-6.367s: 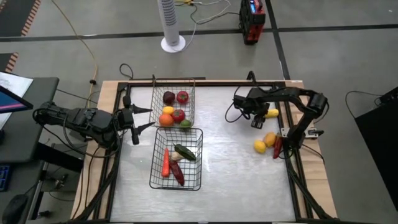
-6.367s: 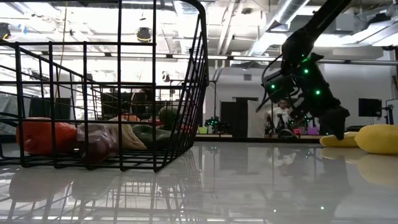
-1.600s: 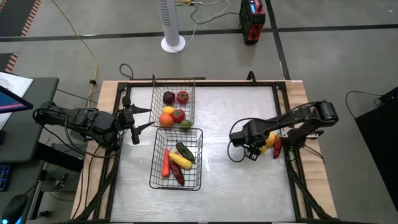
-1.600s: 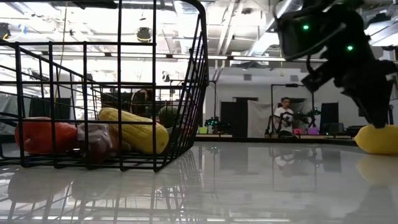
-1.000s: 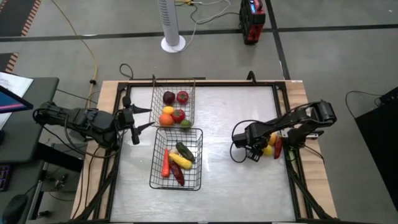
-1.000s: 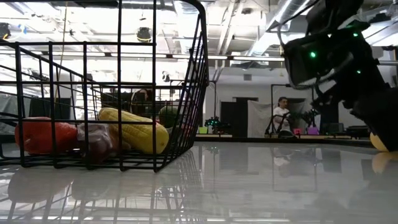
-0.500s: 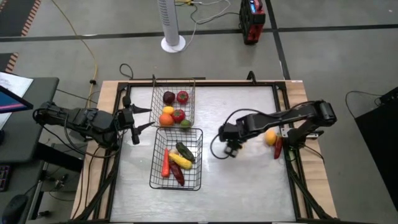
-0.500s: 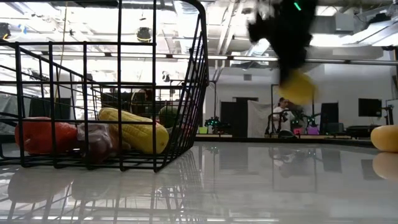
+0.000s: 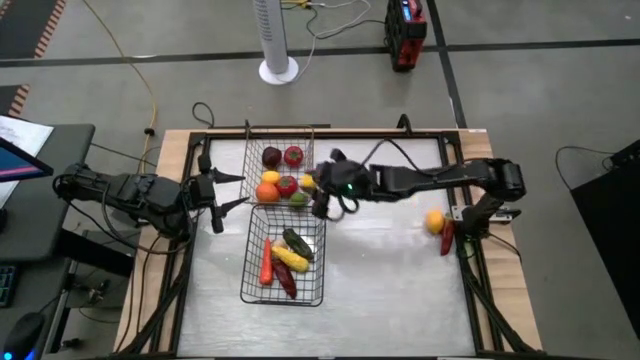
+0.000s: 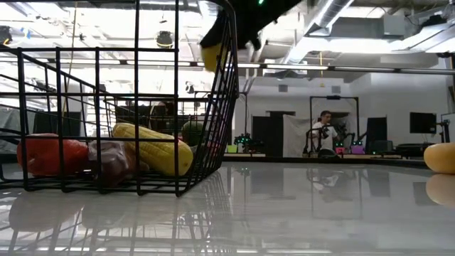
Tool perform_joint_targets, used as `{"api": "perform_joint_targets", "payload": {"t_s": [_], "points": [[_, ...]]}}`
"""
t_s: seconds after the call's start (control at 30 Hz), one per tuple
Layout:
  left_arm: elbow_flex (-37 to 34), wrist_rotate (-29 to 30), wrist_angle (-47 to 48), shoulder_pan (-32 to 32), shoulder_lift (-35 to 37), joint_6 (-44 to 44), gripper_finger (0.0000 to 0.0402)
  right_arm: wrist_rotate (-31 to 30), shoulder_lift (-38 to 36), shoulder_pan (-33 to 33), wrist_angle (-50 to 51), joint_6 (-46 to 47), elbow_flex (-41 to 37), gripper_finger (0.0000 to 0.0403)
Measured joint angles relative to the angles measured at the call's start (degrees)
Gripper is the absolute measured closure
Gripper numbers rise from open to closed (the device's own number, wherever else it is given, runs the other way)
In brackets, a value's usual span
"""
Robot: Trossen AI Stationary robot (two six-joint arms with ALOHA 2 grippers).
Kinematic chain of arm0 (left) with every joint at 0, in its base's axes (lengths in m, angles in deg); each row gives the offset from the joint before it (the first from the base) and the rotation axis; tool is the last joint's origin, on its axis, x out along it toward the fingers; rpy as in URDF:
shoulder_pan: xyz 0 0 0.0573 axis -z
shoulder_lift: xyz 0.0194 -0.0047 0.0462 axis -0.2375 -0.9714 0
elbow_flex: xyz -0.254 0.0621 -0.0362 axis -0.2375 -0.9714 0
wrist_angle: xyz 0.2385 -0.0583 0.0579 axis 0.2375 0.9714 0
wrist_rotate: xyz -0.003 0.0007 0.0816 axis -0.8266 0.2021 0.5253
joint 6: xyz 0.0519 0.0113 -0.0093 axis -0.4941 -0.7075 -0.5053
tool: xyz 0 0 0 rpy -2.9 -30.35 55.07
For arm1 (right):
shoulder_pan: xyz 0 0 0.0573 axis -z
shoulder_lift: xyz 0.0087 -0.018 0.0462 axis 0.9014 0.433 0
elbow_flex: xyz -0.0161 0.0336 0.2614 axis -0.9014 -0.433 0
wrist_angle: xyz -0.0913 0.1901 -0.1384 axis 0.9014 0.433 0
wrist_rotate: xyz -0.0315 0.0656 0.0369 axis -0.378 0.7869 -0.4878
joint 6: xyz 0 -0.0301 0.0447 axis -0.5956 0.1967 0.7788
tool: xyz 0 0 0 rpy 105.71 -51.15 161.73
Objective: Sort produce into baskets
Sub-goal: Put the left lemon into the gold wire basket, then put the lemon into the gold wire basket
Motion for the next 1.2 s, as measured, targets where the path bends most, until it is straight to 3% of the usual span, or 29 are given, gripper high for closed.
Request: {"api": "perform_joint_targets", "payload": {"t_s": [0.17,0.33,0.47,0.63,0.77,0.97,1.2], "points": [[0.0,0.73,0.37,-0.02,0.0,-0.28,0.0178,8.96,6.2,5.63,-1.32,-0.85,3.08,0.0179],[0.0,0.76,0.44,-0.02,-0.01,-1.26,0.0178,16.86,11.38,8.61,8.71,-0.4,8.74,0.0135],[0.0,0.96,0.52,-0.02,0.0,-1.29,0.0178,15.29,12.81,8.91,21.0,-1.62,14.61,0.0105],[0.0,1.08,0.98,-0.02,0.0,-1.02,0.0178,8.07,10.26,8.15,35.85,-1.63,18.06,0.0095],[0.0,0.92,2.55,-0.02,-0.02,0.28,0.0178,6.21,8.82,7.4,56.14,3.43,17.98,0.0094],[0.0,0.82,2.86,-0.02,0.0,2.61,0.0178,7.27,8.19,4.33,76.85,12.28,10.44,0.0097],[0.0,0.42,3.52,-0.02,0.0,4.07,0.0178,14.41,3.03,1.96,81.32,24.06,-6.4,0.0099]]}}
